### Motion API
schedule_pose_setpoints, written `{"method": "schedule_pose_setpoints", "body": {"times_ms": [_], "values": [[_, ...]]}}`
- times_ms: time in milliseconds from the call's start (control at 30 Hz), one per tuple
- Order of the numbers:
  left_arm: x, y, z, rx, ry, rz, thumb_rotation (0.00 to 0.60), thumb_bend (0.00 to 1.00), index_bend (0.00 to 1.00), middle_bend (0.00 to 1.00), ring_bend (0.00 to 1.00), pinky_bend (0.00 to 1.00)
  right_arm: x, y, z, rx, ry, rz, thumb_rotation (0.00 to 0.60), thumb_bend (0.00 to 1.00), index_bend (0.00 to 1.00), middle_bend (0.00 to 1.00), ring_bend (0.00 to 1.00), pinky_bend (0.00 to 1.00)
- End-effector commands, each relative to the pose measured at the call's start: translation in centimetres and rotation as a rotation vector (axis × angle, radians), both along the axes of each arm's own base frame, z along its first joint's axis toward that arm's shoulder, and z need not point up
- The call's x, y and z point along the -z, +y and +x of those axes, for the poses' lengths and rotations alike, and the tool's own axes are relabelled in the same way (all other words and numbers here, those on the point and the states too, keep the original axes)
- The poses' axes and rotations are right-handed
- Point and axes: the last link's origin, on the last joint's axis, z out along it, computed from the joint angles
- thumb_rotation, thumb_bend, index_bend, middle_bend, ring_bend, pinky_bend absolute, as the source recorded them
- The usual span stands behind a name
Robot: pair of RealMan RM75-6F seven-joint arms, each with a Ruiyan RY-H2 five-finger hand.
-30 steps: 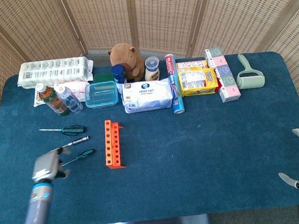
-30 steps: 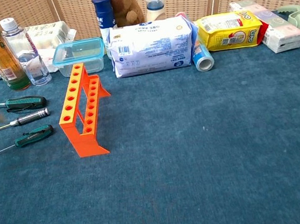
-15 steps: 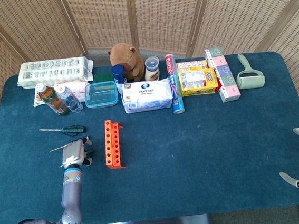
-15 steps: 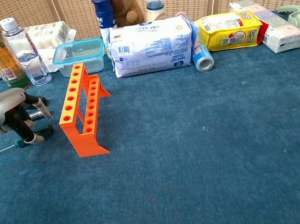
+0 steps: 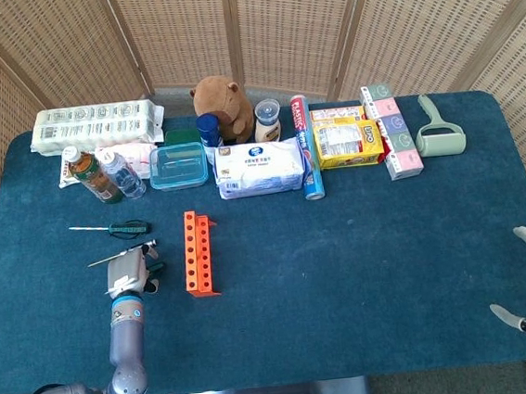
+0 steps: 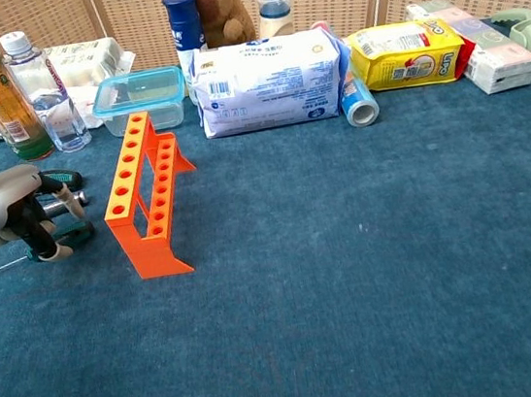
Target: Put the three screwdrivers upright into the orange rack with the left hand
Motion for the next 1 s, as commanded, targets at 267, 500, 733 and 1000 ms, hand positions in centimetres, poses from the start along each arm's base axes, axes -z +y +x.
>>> {"method": "schedule_pose_setpoints", "body": {"times_ms": [267,500,733,1000], "values": [[0.12,-0.07,0.64,0.014,0.017,0.014,0.6,0.36,0.44,0.98,0.98,0.95,-0.22,0.06,-0.06,-0.003,-0.002,-0.007,0.6,0.03,0.07,0.14,0.09,0.02],[-0.05,-0.22,0.62,0.004,0.029,0.026,0.6,0.38,0.46,0.98,0.98,0.95,-0.23,0.11,-0.03,-0.006,0.0,-0.008,0.6,0.03,0.07,0.14,0.09,0.02],[0.13,-0.09,0.37,0.001,0.034,0.032,0.6,0.37,0.46,0.98,0.98,0.95,-0.26,0.12,-0.07,-0.004,0.001,-0.01,0.6,0.03,0.07,0.14,0.09,0.02],[0.16,0.07,0.04,0.011,0.068,0.062,0.6,0.34,0.46,0.98,0.98,0.95,-0.34,0.14,-0.08,-0.005,0.0,-0.011,0.6,0.03,0.07,0.14,0.09,0.02]]}}
